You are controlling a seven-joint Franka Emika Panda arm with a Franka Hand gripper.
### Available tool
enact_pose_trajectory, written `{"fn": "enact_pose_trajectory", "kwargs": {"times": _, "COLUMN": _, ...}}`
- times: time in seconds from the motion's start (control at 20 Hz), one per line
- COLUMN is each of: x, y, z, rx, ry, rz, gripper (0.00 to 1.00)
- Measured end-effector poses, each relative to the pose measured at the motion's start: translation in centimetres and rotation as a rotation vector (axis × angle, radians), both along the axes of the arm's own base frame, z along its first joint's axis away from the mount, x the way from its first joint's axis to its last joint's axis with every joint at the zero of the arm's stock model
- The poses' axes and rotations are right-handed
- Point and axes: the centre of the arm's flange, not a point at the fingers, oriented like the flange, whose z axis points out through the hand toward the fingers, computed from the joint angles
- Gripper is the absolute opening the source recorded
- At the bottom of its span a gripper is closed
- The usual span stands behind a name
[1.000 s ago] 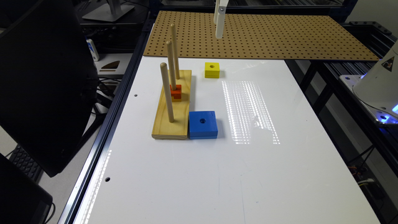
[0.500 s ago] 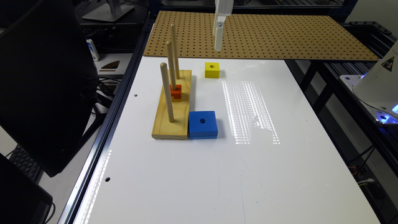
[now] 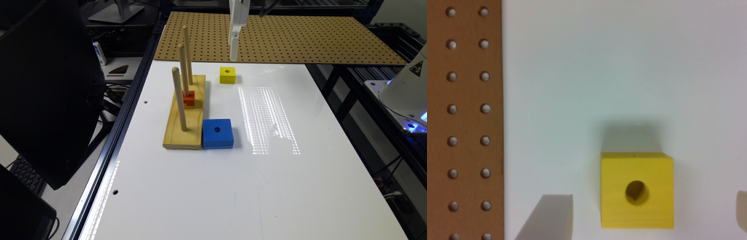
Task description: Pick up yellow block.
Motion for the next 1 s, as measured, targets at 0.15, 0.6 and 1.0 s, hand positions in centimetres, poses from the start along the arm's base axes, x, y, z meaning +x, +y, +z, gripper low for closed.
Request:
{"fn": "enact_pose_trajectory", "kwargs": {"times": 0.15, "x": 0.1, "y": 0.0, "z": -0.5, "rx": 0.0, "ry": -0.002, "rz": 0.0, "gripper": 1.0}}
{"fn": "enact_pose_trajectory", "kwargs": {"times": 0.6, "x": 0.0, "y": 0.0, "z": -2.4, "rx": 0.002, "ry": 0.006, "rz": 0.0, "gripper": 1.0}}
{"fn": "enact_pose_trajectory", "kwargs": {"times": 1.0, "x": 0.1, "y": 0.0, "z": -4.5, "rx": 0.001, "ry": 0.001, "rz": 0.0, "gripper": 1.0}}
